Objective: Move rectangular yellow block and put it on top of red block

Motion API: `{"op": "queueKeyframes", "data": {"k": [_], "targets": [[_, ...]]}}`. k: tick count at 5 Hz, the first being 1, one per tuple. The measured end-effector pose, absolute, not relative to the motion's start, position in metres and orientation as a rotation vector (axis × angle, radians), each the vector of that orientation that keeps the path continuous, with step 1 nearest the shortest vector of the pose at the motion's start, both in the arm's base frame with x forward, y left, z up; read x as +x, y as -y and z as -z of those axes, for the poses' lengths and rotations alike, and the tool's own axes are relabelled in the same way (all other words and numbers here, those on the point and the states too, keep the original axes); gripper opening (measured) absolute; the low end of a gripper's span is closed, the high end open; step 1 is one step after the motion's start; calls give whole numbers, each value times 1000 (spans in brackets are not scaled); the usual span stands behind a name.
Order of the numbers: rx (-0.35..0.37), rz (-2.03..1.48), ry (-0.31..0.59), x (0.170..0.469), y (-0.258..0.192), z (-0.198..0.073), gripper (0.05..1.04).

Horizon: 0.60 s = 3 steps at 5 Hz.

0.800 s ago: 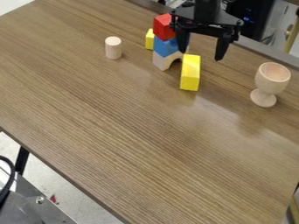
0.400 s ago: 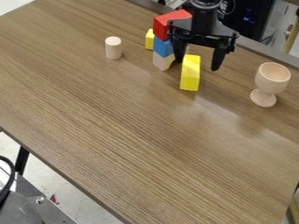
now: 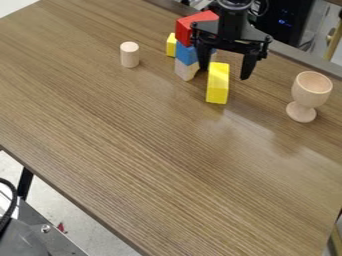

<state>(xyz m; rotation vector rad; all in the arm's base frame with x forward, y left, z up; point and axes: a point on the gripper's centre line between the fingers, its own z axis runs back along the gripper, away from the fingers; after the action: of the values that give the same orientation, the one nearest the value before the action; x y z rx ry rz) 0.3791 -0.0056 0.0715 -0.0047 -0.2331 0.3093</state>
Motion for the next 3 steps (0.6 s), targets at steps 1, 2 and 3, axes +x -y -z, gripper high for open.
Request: {"op": "queueKeyframes", "data": {"k": [1,2,3], "targets": [[7,-309,228,380,4,-64,999],[12,-315,224,378,3,-56,999],[5,-320,226,376,4,-51,999]]}}
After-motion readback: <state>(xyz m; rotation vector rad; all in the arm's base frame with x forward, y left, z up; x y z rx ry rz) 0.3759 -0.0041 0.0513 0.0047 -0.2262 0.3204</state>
